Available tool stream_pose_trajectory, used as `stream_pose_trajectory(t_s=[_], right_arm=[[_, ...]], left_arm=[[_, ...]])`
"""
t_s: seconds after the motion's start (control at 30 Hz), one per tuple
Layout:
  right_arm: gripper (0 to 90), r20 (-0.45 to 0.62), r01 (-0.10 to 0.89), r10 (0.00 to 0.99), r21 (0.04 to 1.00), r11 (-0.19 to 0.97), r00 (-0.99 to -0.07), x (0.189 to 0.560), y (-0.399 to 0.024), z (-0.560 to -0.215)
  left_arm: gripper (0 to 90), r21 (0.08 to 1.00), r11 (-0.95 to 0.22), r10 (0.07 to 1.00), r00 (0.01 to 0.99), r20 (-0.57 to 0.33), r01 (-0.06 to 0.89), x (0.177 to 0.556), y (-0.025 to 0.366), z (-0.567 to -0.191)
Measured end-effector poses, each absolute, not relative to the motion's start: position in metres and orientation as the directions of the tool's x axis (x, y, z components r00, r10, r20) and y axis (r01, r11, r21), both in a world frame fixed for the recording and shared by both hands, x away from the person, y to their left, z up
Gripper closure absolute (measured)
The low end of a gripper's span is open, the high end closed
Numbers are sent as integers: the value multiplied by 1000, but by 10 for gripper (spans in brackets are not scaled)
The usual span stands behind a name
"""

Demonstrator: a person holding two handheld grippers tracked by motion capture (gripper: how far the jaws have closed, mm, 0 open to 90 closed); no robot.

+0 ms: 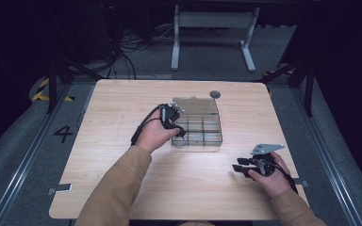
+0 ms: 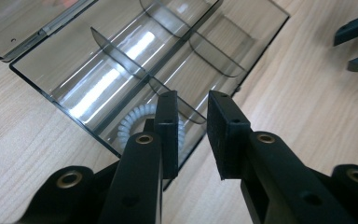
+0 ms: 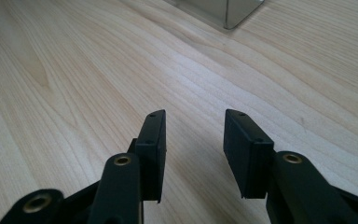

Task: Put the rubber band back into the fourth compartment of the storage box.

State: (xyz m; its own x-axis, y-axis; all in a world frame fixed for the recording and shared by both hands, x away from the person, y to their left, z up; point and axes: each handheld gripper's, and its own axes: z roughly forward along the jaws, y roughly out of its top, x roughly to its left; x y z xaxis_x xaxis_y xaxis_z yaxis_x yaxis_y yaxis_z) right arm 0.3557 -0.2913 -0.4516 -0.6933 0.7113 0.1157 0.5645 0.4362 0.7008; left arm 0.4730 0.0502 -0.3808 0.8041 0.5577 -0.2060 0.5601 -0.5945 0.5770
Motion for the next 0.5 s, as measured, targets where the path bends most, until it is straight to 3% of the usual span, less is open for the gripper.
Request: stream_pose_trajectory(t_s=[0.5], right_arm=[[594, 136, 574, 711, 700, 424, -690, 362, -294, -451]], left_arm=[[725, 635, -562, 532, 819, -214, 531, 437, 75, -350]])
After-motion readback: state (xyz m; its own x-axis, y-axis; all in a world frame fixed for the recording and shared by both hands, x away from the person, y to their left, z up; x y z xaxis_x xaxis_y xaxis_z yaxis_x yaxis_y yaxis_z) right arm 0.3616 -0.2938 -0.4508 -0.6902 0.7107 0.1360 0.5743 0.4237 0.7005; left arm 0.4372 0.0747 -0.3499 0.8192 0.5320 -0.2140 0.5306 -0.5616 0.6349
